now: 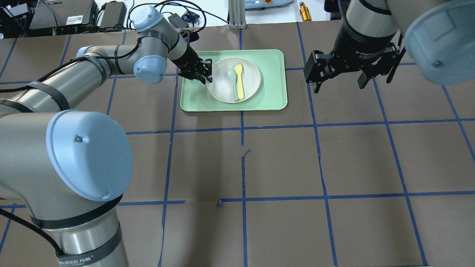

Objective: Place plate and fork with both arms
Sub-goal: 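Carry the plate with the left gripper onto the mint-green tray, then open the left gripper and raise it back from the tray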

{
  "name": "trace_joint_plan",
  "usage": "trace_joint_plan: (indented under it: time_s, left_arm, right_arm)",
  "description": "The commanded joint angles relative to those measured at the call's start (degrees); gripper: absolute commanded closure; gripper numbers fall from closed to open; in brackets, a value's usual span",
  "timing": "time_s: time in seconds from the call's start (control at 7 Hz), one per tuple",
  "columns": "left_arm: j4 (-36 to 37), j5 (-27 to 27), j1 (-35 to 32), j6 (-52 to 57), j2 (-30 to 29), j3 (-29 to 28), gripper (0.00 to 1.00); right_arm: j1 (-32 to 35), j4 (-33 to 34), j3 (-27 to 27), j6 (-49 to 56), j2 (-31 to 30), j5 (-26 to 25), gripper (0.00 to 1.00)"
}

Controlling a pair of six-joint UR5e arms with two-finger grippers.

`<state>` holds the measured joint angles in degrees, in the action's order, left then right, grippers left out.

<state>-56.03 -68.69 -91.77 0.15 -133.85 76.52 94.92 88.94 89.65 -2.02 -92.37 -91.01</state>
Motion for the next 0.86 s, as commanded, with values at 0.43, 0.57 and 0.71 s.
trace_joint_plan:
  time_s: [0.43,0.57,0.71]
  left_arm:
    - [-15.98,-17.48,-0.86,-5.12,21.11,2.93,0.00]
    - [-24.31,-18.23,-0.87,-5.24,27.18,2.50,0.00]
    - [-30.05,-18.32,-1.13,-6.81,32.38,3.45,0.00]
  right_arm:
    - [0.00,0.09,0.09,0.00,0.00,0.13,0.00]
    - [0.00,0.00,0.09,0.00,0.00,0.13,0.00]
    - [0.00,0.09,0.09,0.00,0.00,0.13,0.00]
